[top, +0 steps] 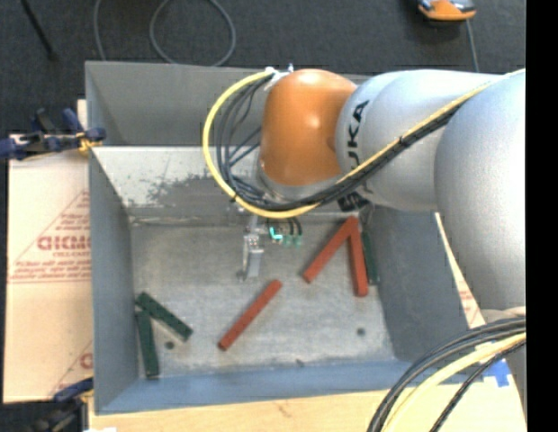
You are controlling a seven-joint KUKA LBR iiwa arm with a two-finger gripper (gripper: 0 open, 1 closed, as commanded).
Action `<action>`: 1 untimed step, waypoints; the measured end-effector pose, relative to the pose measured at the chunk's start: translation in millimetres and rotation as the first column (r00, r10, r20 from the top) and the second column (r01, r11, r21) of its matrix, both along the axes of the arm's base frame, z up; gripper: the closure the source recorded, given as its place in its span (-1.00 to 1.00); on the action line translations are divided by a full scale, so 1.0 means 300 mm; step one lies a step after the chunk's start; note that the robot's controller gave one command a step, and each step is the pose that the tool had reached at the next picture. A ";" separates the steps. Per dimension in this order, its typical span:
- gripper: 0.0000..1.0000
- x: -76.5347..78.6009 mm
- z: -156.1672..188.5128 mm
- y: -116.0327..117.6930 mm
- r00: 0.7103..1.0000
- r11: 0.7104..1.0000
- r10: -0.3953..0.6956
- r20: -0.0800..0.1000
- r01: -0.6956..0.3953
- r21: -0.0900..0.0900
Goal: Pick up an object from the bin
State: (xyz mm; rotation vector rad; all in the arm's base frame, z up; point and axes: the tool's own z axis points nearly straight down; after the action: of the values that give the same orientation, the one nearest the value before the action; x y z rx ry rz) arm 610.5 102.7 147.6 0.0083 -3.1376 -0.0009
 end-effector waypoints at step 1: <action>-1.00 -0.358 -0.269 -0.096 0.992 0.992 0.129 -0.004 -0.129 -0.002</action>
Offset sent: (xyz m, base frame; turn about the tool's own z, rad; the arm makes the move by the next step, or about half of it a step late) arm -0.1039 -0.0269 -0.0776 -0.1312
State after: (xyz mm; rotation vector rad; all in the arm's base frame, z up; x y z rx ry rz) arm 503.2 73.9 67.0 0.2114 -3.1266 0.0023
